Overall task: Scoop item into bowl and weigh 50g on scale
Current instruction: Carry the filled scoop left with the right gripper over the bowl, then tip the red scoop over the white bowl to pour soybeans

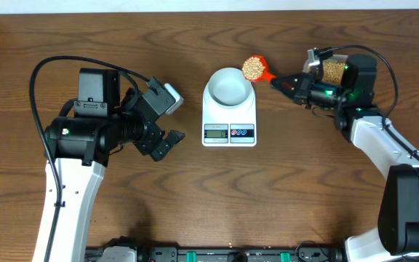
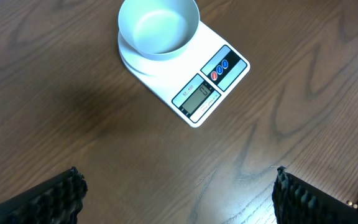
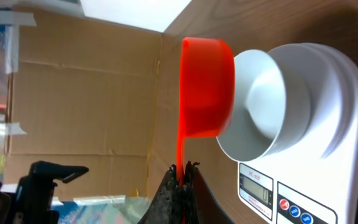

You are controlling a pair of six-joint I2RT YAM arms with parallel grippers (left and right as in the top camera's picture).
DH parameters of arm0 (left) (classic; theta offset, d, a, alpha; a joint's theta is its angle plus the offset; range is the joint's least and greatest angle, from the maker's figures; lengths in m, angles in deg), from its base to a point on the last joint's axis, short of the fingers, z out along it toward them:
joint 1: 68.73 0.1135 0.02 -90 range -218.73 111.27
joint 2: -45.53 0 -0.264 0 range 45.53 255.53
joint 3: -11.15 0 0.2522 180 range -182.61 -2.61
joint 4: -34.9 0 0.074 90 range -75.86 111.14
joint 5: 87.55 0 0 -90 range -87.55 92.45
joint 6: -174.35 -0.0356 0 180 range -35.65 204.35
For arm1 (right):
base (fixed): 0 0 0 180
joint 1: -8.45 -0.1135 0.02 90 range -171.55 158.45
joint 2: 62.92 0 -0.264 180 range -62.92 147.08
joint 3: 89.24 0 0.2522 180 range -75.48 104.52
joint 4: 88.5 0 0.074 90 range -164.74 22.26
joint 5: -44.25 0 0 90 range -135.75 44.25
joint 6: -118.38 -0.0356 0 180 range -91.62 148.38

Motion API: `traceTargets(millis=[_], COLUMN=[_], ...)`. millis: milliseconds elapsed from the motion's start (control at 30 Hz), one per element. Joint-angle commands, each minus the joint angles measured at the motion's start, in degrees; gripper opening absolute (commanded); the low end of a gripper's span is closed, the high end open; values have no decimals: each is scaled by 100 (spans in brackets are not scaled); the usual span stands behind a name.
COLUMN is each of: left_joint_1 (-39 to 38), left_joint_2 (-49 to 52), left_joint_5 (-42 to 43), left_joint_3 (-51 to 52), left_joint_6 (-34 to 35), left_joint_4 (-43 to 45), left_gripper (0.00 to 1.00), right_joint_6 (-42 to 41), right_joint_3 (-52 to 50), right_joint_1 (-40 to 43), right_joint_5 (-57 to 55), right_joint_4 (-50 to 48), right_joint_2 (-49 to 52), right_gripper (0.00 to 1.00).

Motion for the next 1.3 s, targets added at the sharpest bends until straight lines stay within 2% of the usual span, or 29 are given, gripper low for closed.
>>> traceTargets(millis=[0, 267, 1000, 1267], left_joint_1=[24, 24, 24, 24], left_joint_2=[-42, -42, -42, -42], left_joint_5=[94, 94, 94, 94], left_joint_3=[-98, -98, -98, -98], left_joint_6=[-55, -55, -55, -55], left_joint_4=[-15, -15, -13, -15], left_gripper=[98, 98, 98, 98], right_joint_6=[372, 901, 1128, 1742], right_joint_3=[13, 13, 13, 13], right_joint_1=[-131, -168, -422, -511], right_joint_5=[-76, -98, -391, -413], right_joint_4=[-28, -26, -26, -7], right_joint_2=[52, 52, 52, 52], right_gripper=[1, 1, 1, 1])
